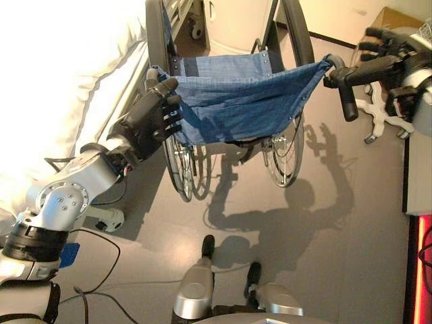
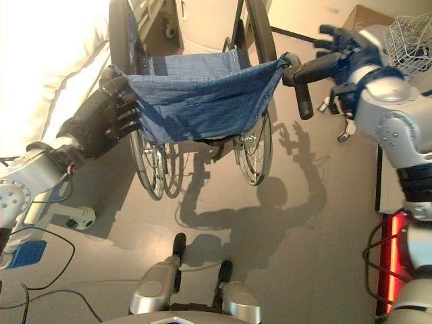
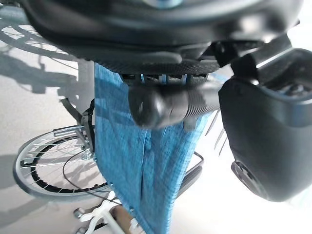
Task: Push the wheelchair next to the bed
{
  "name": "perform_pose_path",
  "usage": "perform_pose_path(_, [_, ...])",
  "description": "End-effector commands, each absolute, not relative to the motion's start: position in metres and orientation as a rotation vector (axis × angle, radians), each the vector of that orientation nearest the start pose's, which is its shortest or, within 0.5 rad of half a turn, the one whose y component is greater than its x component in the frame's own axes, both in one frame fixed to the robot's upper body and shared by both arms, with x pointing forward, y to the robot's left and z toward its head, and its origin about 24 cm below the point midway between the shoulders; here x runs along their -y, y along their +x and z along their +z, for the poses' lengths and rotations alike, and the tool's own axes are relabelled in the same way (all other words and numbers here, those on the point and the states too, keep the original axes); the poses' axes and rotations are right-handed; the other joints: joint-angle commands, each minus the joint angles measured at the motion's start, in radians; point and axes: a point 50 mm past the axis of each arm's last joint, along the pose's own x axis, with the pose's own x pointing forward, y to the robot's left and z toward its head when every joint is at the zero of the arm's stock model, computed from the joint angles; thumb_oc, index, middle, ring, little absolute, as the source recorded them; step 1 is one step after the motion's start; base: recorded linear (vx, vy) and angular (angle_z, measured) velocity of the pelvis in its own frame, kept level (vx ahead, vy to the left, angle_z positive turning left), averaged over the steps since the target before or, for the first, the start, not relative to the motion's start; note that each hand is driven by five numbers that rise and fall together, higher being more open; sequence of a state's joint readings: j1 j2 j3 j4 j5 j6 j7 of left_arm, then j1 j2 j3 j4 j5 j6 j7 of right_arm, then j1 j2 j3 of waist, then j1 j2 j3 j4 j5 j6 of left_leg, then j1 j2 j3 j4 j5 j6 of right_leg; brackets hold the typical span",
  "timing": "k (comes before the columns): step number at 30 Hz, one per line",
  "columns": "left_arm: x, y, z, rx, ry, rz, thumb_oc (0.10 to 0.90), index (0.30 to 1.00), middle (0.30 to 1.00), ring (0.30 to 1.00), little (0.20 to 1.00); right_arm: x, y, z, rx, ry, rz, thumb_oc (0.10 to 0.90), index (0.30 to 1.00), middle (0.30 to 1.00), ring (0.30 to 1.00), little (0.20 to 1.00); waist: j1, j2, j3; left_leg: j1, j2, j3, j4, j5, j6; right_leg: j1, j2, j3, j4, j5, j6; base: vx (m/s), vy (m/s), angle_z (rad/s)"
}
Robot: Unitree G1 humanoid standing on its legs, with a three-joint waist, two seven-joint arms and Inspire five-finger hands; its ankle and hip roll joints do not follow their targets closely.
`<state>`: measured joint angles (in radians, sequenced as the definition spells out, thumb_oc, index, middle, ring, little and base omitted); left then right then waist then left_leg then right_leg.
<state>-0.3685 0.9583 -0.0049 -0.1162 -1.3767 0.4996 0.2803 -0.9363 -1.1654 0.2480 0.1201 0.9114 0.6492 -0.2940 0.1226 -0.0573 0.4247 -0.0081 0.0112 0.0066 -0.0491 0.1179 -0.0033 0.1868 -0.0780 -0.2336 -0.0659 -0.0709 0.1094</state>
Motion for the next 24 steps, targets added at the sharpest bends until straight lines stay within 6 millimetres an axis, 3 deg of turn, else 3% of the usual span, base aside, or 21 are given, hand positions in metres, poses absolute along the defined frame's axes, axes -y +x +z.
perform_pose_path(1, [-0.309, 0.272, 0.250, 0.154, -0.263, 0.101, 0.800, 0.900, 0.900, 0.900, 0.900, 0.324, 0.301, 0.306, 0.058, -0.431, -0.423, 0.800, 0.900, 0.900, 0.900, 0.900, -0.010, 0.015, -0.349, 0.044, 0.016, 0.022, -0.023, -0.063, -0.064, -0.083, -0.015, -0.027, 0.036, 0.060, 0.005, -0.03, -0.035, 0.03])
perform_pose_path(6, [-0.334, 0.251, 0.241, 0.147, -0.244, 0.200, 0.800, 0.900, 0.900, 0.900, 0.900, 0.342, 0.282, 0.305, 0.045, -0.412, -0.466, 0.800, 0.900, 0.900, 0.900, 0.900, -0.015, 0.016, -0.348, 0.042, 0.019, 0.023, -0.027, -0.062, -0.064, -0.086, -0.013, -0.032, 0.035, 0.058, 0.004, -0.01, -0.009, -0.01])
perform_pose_path(11, [-0.353, 0.232, 0.230, 0.141, -0.248, 0.254, 0.800, 0.900, 0.900, 0.900, 0.900, 0.356, 0.263, 0.285, 0.033, -0.363, -0.498, 0.800, 0.900, 0.900, 0.900, 0.900, -0.018, 0.017, -0.344, 0.038, 0.022, 0.025, -0.026, -0.060, -0.064, -0.087, -0.011, -0.040, 0.037, 0.053, 0.002, -0.02, -0.010, 0.02])
perform_pose_path(18, [-0.354, 0.219, 0.210, 0.106, -0.273, 0.244, 0.800, 0.900, 0.900, 0.900, 0.900, 0.364, 0.248, 0.241, -0.014, -0.233, -0.559, 0.800, 0.900, 0.900, 0.900, 0.900, -0.010, 0.025, -0.331, 0.024, 0.030, 0.023, -0.024, -0.052, -0.071, -0.097, -0.010, -0.049, 0.044, 0.048, 0.001, -0.04, -0.021, 0.08])
perform_pose_path(24, [-0.346, 0.204, 0.160, -0.049, -0.378, 0.240, 0.800, 0.900, 0.900, 0.900, 0.900, 0.379, 0.225, 0.184, -0.110, -0.103, -0.672, 0.800, 0.900, 0.900, 0.900, 0.900, -0.007, 0.032, -0.314, 0.004, 0.034, 0.013, -0.022, -0.043, -0.074, -0.110, -0.010, -0.057, 0.048, 0.048, 0.004, -0.06, -0.015, 0.09])
